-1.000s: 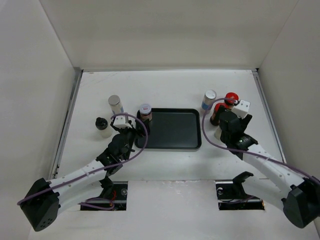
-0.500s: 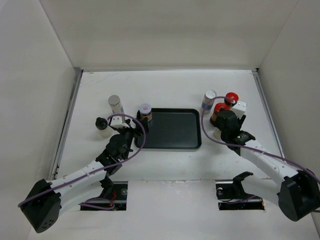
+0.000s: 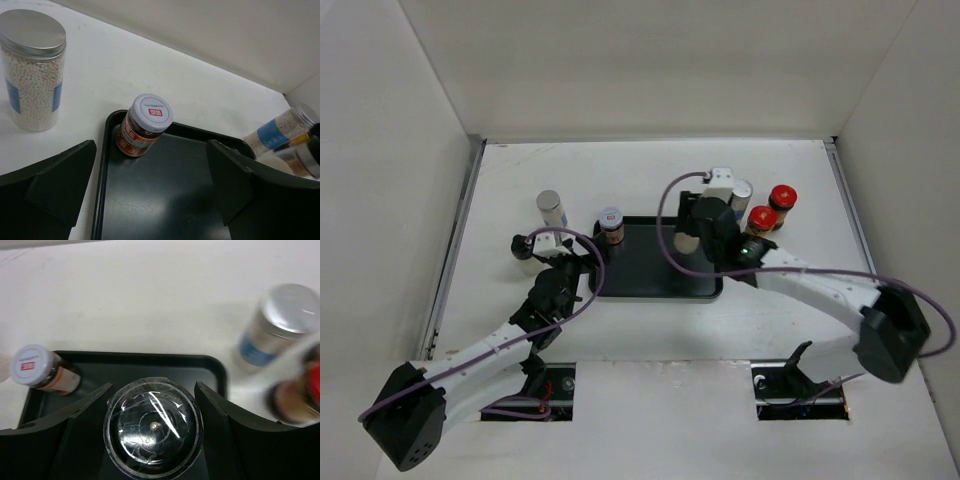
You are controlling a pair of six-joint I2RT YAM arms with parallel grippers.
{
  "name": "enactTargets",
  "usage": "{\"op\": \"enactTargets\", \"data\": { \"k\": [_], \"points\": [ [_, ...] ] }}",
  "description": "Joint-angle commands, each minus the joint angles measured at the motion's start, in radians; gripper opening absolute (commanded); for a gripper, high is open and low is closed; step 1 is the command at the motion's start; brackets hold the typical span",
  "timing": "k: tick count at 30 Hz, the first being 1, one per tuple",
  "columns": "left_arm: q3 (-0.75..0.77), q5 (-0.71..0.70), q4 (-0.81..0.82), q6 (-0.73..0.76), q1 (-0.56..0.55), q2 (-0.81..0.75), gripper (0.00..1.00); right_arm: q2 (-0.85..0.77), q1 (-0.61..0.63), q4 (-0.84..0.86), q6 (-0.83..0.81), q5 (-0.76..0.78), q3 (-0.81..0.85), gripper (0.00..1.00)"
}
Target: Organize the condiment bottles
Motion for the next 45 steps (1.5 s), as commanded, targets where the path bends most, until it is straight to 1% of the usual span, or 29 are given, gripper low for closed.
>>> {"op": "enactTargets", "data": {
  "k": [1,4,8,16,19,25,28,29,30,32,34,37,40,42,45],
  "points": [
    [-0.027,-0.007,0.051,-0.013,0.021,-0.034,0.93,0.172,0.020,0.217,-0.053,-0.093,0.145,0.45],
    [-0.040,-0.030,0.051,-0.016,0.036,-0.056,0.93,0.310,0.029,0.260,-0.060,-0.125,0.240,0.45],
    [-0.042,-0.035,0.040,-0.016,0.042,-0.057,0.93,0.439,0.030,0.293,-0.066,-0.150,0.331,0.46],
    [-0.044,-0.042,0.048,-0.016,0.058,-0.037,0.94,0.562,0.052,0.320,-0.118,-0.139,0.435,0.46],
    [-0.044,-0.041,0.049,-0.018,0.065,-0.020,0.94,0.597,0.055,0.314,-0.127,-0.139,0.460,0.52],
    [-0.036,-0.042,0.040,-0.018,0.074,-0.016,0.94,0.599,0.056,0.307,-0.113,-0.133,0.429,0.75],
    [-0.021,-0.058,0.008,-0.018,0.076,-0.028,0.95,0.547,0.061,0.313,-0.113,-0.132,0.386,0.93],
    [-0.005,-0.073,-0.026,-0.018,0.076,-0.034,0.95,0.518,0.064,0.313,-0.110,-0.130,0.368,0.98],
    [0.015,-0.093,-0.070,-0.018,0.074,-0.042,0.96,0.478,0.066,0.316,-0.106,-0.130,0.342,1.00],
    [0.056,-0.134,-0.159,-0.019,0.064,-0.060,0.98,0.377,0.066,0.326,-0.096,-0.127,0.270,1.00],
    [0.103,-0.173,-0.245,-0.021,0.061,-0.082,0.98,0.253,0.063,0.350,-0.081,-0.124,0.164,1.00],
    [0.205,-0.226,-0.429,-0.027,0.048,-0.114,0.99,0.079,0.063,0.389,-0.052,-0.130,-0.020,1.00],
    [0.298,-0.301,-0.621,-0.035,0.050,-0.112,1.00,-0.059,0.069,0.393,-0.012,-0.141,-0.187,1.00],
    [0.343,-0.322,-0.719,-0.047,0.071,-0.103,1.00,-0.123,0.090,0.393,0.032,-0.158,-0.278,1.00],
    [0.403,-0.308,-0.836,-0.085,0.123,-0.067,1.00,-0.185,0.125,0.401,0.078,-0.179,-0.368,1.00]
  ]
}}
